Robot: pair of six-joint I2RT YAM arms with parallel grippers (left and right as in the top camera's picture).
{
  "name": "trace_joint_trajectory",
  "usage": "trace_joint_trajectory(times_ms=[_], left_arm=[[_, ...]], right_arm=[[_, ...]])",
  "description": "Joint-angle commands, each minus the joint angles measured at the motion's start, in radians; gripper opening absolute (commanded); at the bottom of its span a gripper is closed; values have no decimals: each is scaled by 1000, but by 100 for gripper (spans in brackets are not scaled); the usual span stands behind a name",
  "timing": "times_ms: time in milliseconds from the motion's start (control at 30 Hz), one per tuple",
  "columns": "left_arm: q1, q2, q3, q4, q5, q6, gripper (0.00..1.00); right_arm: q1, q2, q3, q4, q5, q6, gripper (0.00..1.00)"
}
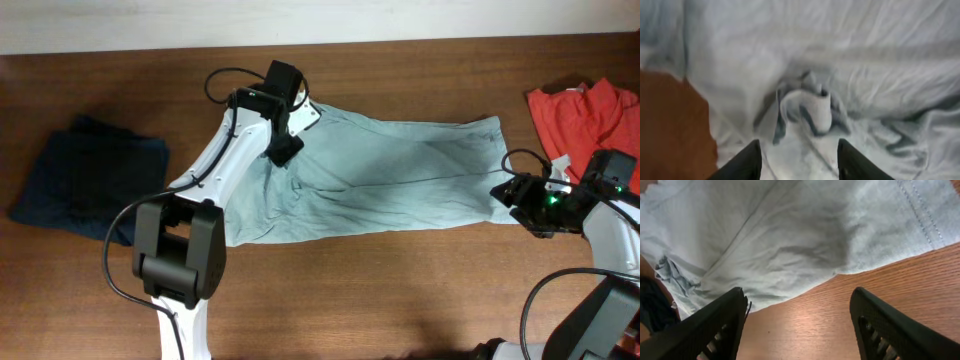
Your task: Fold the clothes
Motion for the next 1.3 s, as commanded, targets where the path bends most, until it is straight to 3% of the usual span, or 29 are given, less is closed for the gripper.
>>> trace_joint_trajectory(times_ms=[0, 167, 400, 633, 767, 900, 1167, 1200, 1267], left_arm=[[51, 3, 3, -63, -29, -199, 49], [139, 3, -1, -190, 13, -366, 50], [256, 3, -104, -300, 276, -372, 50], [333, 3, -236, -370, 349, -405, 41], [360, 3, -245, -371, 357, -404, 41], [367, 3, -249, -341, 331, -405, 32], [367, 3, -364, -240, 332, -405, 32], [367, 3, -373, -235, 331, -405, 27], [369, 3, -379, -234, 330, -405, 6]], right_arm=[[10, -18, 11, -7, 7, -14, 68], [10, -18, 11, -18, 8, -15, 69], [10, -18, 11, -74, 31, -22, 69], [10, -18, 11, -115, 90, -29, 69], [10, -18, 11, -114, 91, -29, 69], [10, -18, 11, -103, 92, -29, 69], [10, -13, 11, -88, 109, -29, 69], [10, -11, 11, -84, 109, -29, 69], [10, -9, 11, -79, 109, -29, 68]])
